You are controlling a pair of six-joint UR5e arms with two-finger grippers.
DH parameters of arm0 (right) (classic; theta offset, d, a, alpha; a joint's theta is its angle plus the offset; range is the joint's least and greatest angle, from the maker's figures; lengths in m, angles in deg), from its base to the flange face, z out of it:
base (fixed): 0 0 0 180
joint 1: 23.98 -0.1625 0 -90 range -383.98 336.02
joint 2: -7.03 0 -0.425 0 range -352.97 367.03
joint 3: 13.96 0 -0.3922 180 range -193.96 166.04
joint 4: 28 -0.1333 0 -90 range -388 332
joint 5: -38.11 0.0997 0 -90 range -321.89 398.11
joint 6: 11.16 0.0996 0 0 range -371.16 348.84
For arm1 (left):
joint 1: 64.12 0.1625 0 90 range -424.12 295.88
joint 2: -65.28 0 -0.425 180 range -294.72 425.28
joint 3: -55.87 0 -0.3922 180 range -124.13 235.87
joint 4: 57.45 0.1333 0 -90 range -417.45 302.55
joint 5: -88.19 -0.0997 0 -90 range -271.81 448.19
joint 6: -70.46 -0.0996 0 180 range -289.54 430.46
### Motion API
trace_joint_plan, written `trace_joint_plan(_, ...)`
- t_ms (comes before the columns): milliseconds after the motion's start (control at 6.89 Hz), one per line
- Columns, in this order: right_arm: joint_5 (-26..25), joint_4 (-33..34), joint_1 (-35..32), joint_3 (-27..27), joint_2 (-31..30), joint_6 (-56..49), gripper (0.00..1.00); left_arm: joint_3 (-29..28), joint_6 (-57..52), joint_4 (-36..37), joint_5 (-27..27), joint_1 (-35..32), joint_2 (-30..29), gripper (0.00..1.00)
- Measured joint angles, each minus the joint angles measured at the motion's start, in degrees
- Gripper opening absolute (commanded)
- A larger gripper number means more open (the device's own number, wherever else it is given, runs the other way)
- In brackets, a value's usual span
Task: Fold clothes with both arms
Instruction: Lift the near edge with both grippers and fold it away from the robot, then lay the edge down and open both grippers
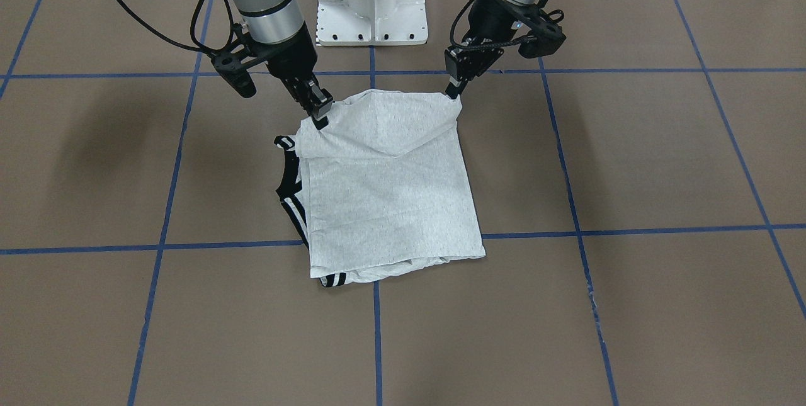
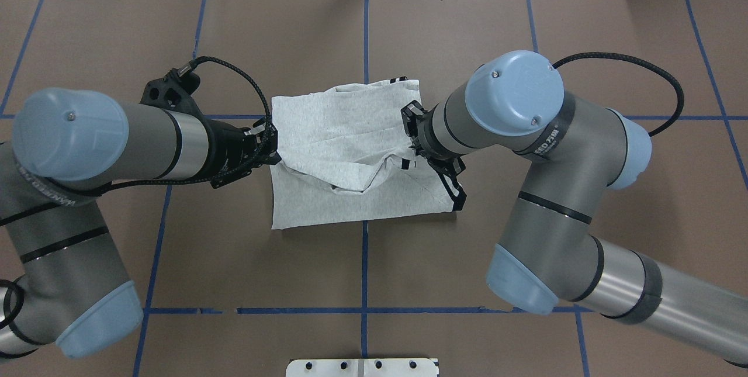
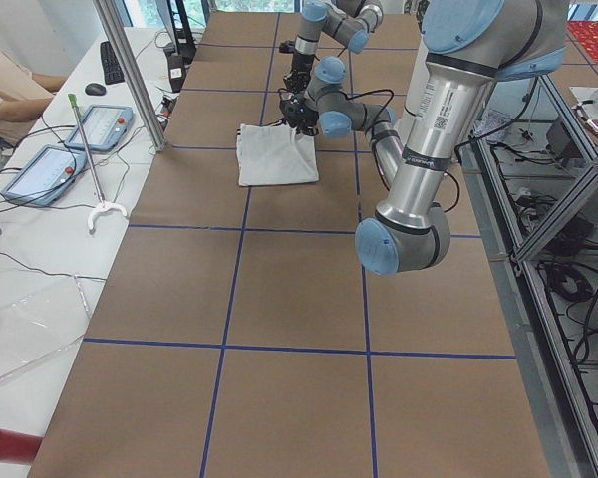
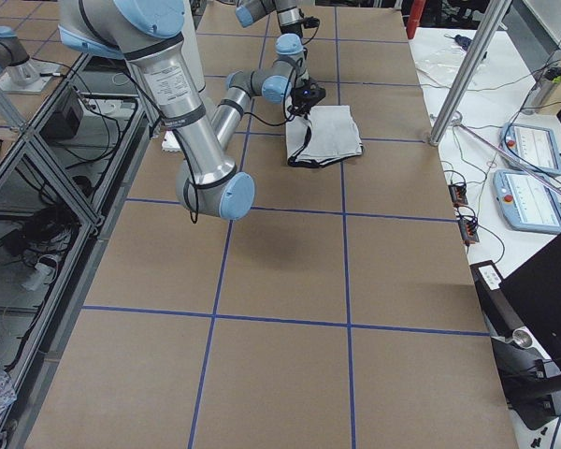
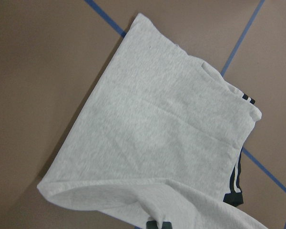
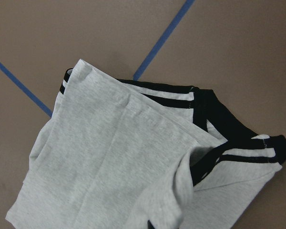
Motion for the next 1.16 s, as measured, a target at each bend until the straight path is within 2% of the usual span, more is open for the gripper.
trace_joint_plan(435,1.2,-6.3,-3.1,-10.4,4.3,-0.4,0.0,-7.3,-3.8,-0.8,0.4,-4.0,-3.8,0.0)
trace_joint_plan(726,1.8,-8.8,-4.4,-17.2,7.5,-0.7,0.0,-15.8,-6.6,-5.5,0.3,-5.6,-6.3,0.0)
trace_joint_plan(871,1.8,-9.1,-4.6,-20.3,9.6,-0.8,0.0,-18.4,-7.0,-7.4,0.3,-5.9,-6.6,0.0)
trace_joint_plan(1161,1.8,-12.4,-5.2,-25.6,12.0,-0.8,0.0,-20.0,-7.2,-8.8,0.2,-6.1,-6.7,0.0)
